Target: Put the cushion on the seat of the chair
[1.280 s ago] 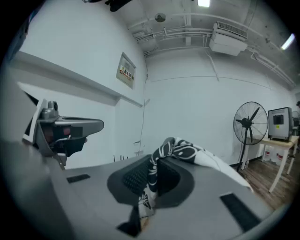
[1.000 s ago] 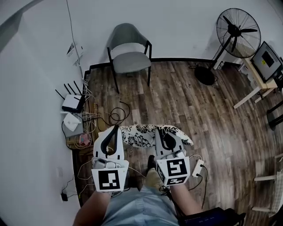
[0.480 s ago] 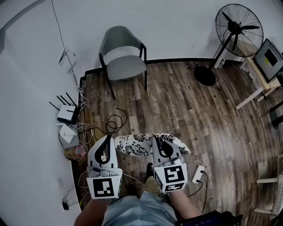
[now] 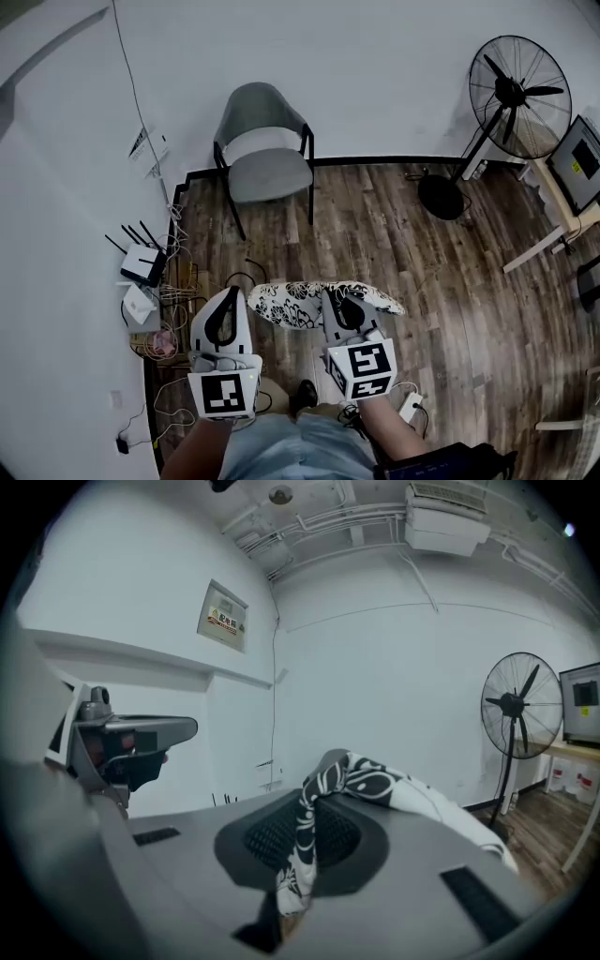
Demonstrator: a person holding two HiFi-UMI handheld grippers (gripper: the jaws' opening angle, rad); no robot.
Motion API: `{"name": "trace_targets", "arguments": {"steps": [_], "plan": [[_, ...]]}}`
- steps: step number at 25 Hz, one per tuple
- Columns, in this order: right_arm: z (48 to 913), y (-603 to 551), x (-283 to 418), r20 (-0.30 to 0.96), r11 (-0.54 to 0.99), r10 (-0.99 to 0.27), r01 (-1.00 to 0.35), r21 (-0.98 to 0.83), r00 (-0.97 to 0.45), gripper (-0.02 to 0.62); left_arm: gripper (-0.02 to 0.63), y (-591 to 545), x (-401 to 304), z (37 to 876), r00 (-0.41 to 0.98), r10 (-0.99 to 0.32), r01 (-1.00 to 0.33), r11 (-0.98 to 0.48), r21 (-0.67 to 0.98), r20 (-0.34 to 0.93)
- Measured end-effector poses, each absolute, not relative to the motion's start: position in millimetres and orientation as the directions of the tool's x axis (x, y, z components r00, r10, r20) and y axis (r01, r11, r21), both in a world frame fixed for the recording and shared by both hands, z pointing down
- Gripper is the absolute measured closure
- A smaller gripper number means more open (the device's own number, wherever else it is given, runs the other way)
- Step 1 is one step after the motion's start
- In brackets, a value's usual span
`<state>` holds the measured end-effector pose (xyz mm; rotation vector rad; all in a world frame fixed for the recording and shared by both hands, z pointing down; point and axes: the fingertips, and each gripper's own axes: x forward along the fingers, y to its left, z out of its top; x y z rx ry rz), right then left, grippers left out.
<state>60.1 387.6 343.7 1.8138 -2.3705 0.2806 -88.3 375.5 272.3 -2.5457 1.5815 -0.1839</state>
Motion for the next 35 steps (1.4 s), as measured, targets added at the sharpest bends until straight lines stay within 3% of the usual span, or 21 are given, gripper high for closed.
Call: {"name": "trace_targets", "arguments": {"steps": [10,22,35], "plan": [[355,320,72,0.255,0.256,-0.93,-0.964,-0.066,-0.265,0.581,0.598,309,-87,291,0.413,-0.908,-0.9,-0.418,-0.121,0.067],[389,159,54,0.319,0.239,-0.915,-0.969,-0.06,-0.245,0.581,0.598,138,-107,320,0.43,-0.898,-0.894,-0.438,-0.091,0.099],[340,5,46,0.232,0.222,-0.948,-0.975,-0.013,-0.219,0.581,0.598,2,-117,295,0.465,-0.883,-0.879,-0.469,-0.09,0.058]]}}
